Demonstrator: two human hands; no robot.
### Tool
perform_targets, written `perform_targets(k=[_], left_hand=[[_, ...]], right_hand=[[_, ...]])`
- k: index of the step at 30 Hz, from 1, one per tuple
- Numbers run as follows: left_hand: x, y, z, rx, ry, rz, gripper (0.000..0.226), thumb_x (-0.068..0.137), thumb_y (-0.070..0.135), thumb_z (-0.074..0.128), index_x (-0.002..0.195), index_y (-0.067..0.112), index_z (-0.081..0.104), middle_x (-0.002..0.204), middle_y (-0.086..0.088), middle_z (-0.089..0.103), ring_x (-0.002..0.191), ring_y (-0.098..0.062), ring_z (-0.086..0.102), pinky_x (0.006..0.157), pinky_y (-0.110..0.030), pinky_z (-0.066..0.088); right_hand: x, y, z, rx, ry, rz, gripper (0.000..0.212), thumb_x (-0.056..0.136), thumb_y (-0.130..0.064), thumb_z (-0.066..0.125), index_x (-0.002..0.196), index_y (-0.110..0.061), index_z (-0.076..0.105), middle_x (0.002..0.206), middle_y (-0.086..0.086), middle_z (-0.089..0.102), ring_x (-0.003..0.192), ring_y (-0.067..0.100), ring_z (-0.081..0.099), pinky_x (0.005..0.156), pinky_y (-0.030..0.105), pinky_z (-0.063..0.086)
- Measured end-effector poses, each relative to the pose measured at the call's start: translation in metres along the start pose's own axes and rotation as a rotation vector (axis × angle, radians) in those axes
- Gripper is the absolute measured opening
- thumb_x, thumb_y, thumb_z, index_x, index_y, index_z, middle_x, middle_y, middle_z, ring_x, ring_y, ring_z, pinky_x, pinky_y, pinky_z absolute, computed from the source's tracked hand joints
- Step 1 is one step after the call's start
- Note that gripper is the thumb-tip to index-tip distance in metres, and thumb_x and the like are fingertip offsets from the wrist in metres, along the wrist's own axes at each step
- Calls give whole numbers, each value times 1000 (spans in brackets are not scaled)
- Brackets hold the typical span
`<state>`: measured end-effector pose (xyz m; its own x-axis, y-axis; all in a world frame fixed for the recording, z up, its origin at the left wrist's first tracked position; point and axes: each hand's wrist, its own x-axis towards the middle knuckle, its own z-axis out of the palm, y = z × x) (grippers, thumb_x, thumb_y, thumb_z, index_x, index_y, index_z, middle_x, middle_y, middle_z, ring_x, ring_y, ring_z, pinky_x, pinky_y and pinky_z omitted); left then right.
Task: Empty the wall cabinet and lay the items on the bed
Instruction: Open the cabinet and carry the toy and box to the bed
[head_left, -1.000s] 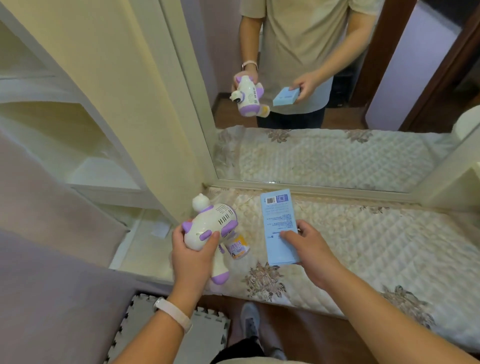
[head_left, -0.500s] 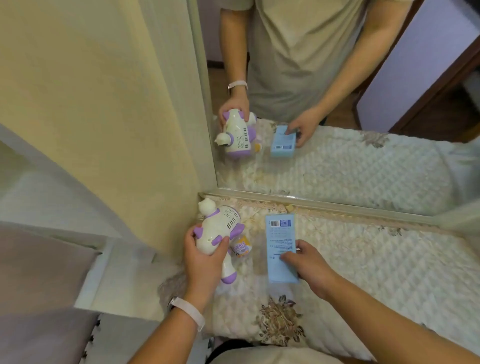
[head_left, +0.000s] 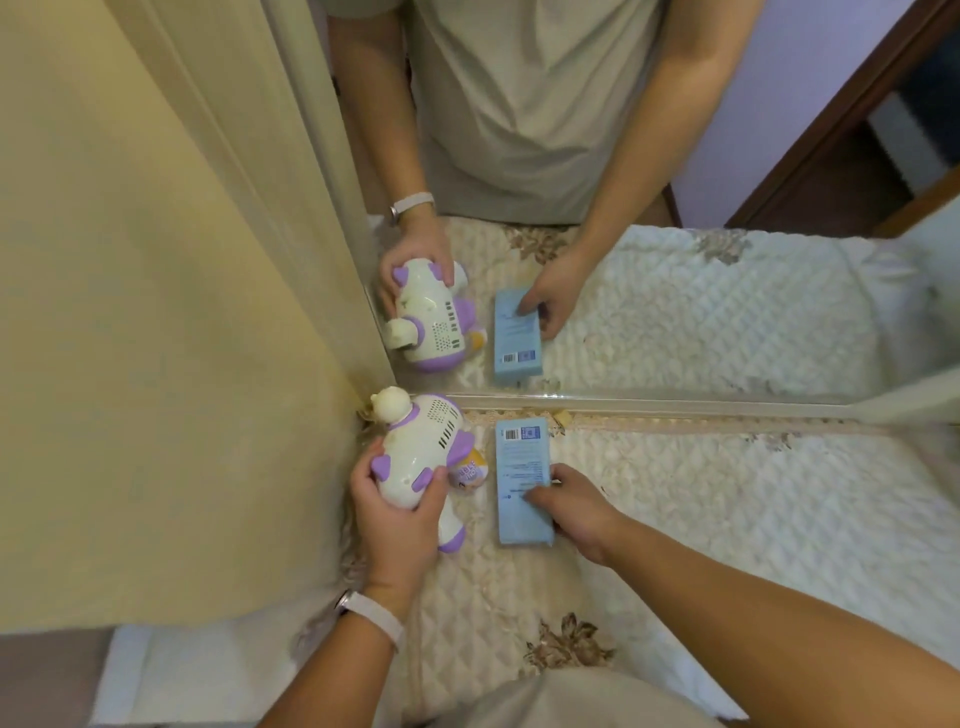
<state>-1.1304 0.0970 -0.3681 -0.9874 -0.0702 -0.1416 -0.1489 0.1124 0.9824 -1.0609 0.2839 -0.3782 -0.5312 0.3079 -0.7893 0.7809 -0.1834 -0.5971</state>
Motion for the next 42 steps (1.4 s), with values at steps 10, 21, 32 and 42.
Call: perform_targets(k=[10, 21, 32, 42], left_hand=[[8, -25, -13, 84, 31, -98, 56, 73, 9, 83, 114, 13, 45, 114, -7, 62, 100, -19, 65, 85, -23, 52], [-14, -35, -13, 247, -12, -173, 65, 66, 40, 83, 118, 32, 45, 117, 1, 61, 103, -17, 63, 90, -43, 54], [-72, -12, -29, 536, -82, 97, 62, 87, 27, 70, 142, 16, 42, 147, 0, 31, 132, -15, 38, 109, -27, 32], [-163, 41, -54, 1006, -46, 349, 55, 88, 46, 49, 139, 24, 48, 143, 0, 48, 130, -20, 41, 105, -36, 32]], right_hand=[[17, 6, -1, -391, 49, -163, 29, 91, -28, 63, 117, -18, 53, 106, -6, 61, 84, 3, 59, 60, 16, 44], [-5, 10, -12, -664, 198, -285, 51, 92, -36, 57, 135, -10, 46, 126, 9, 53, 102, 23, 60, 81, 37, 53], [-61, 14, -37, -1068, 108, -828, 53, 95, -42, 51, 140, -12, 47, 140, 4, 49, 125, 23, 46, 102, 36, 42], [-111, 3, -61, -1287, -25, -1247, 55, 89, -53, 39, 122, -15, 61, 124, 8, 61, 112, 30, 57, 88, 42, 51]])
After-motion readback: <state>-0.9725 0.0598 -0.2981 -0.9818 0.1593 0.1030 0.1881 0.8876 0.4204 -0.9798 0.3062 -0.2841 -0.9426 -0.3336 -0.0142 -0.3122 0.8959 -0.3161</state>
